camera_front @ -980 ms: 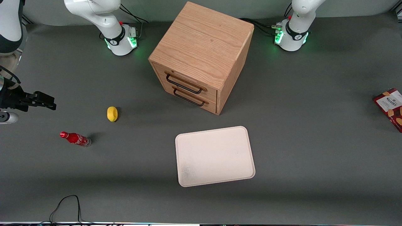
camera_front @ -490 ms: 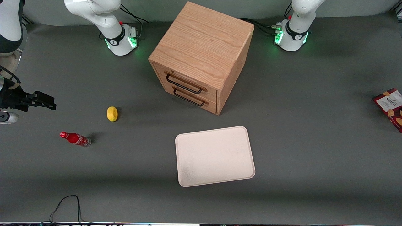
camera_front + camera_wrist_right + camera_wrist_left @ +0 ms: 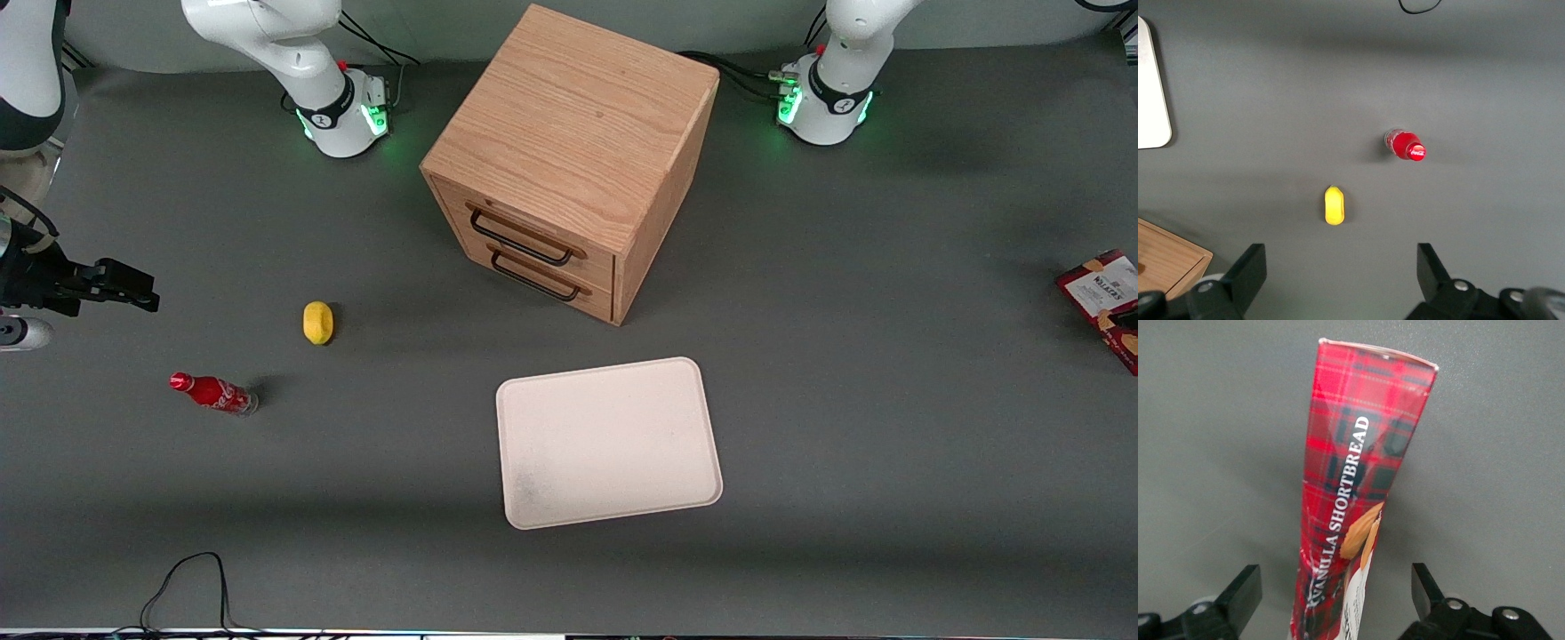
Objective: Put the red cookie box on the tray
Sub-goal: 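Close the left gripper on the cookie box and lift it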
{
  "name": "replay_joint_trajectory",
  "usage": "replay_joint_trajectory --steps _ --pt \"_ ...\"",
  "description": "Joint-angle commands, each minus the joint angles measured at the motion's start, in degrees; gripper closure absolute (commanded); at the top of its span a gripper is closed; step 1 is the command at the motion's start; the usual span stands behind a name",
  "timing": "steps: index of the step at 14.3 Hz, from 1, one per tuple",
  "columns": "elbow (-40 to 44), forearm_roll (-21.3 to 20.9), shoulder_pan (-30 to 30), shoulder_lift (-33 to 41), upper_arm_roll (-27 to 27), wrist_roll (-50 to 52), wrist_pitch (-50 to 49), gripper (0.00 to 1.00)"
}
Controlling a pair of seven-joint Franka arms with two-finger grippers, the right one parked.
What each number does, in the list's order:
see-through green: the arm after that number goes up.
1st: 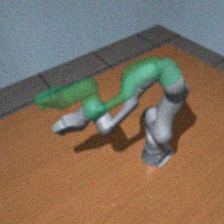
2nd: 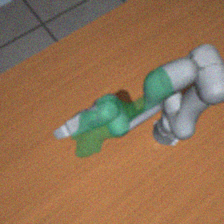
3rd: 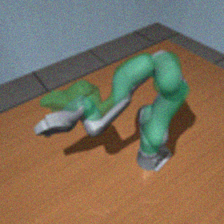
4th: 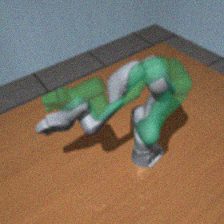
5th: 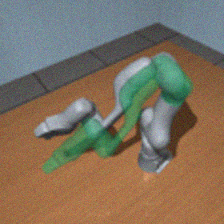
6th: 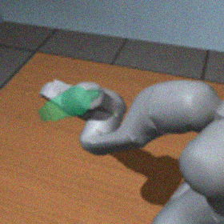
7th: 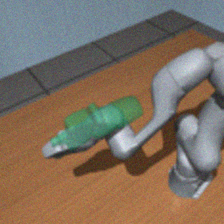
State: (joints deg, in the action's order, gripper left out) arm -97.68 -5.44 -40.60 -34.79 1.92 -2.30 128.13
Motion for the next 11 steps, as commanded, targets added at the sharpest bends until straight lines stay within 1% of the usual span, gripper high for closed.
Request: replay_joint_trajectory --steps 1,2,3,6,11 --pt "-0.7 0.6 0.3 0.7 0.2 -0.2 0.6 0.04" --pt "-0.7 0.3 0.2 0.8 0.2 -0.9 0.5 0.47" --pt "-0.7 0.3 0.3 0.9 0.2 -3.6 0.5 0.99" --pt "-0.6 0.0 0.4 1.0 0.2 -6.0 0.5 1.00" --pt "-0.6 -0.1 0.3 1.0 0.2 -6.3 0.5 1.00"
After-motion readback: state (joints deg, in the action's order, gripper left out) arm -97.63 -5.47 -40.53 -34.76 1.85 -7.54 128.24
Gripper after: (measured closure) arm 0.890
